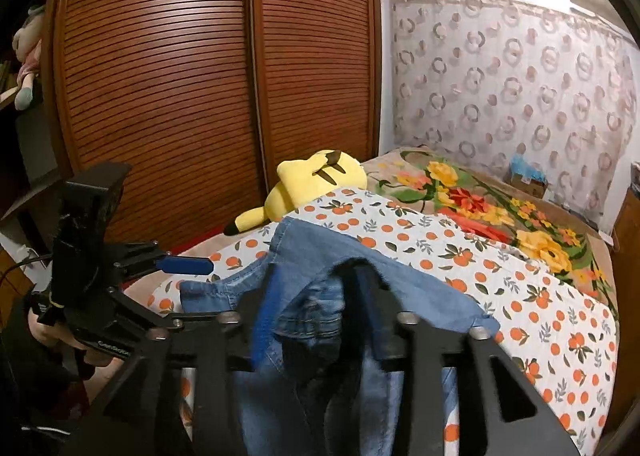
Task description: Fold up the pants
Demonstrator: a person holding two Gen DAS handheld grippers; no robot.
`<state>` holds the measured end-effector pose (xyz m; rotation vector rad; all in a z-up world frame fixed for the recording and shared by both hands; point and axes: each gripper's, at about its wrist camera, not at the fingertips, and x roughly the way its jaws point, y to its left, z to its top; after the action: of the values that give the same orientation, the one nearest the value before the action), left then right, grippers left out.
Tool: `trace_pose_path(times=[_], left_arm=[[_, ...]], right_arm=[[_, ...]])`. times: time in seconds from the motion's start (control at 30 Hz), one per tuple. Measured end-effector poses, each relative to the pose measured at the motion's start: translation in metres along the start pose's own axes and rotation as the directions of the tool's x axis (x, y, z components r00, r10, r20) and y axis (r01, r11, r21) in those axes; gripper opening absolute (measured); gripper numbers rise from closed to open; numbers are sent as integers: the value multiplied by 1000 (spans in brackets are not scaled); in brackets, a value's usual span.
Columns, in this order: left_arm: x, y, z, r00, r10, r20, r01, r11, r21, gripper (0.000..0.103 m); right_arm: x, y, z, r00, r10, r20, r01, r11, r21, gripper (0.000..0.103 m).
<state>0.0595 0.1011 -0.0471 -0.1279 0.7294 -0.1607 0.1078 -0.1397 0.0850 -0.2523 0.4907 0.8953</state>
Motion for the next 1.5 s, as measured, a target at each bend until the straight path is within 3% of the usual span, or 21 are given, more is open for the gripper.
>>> trace_pose_path(times=[0.1,0.3,0.6,0.97,1.27,1.37,1.5], left_arm=[[0,-2,-1,1000,-4,3,4,1000,1,83],[-1,-2,-2,1000,-6,8,6,1000,3,83],[7,-7,-10,999,-47,-19,47,999,2,78],[30,-17,-9,993,-115,-41,116,993,13,52],[42,-17,-6,991,-124,-40,125,992,15,29],[39,-17,-7,992,-122,-29,122,992,22,19],[34,-19,-7,994,-106,-14,107,994,37,13]], right_arm=[[-2,-1,0,1000,-10,6,10,1000,0,56],[-23,37,-11,999,-21,30,21,1000,18,61],[-12,23,-60,992,-87,-95,96,992,87,61],[-8,17,-84,985,-74,-158,103,977,187,61],[15,11,-98,981,-1,-193,52,964,261,60],[24,9,-100,981,29,-193,25,962,272,47],[32,7,-98,982,56,-180,-5,963,270,9]])
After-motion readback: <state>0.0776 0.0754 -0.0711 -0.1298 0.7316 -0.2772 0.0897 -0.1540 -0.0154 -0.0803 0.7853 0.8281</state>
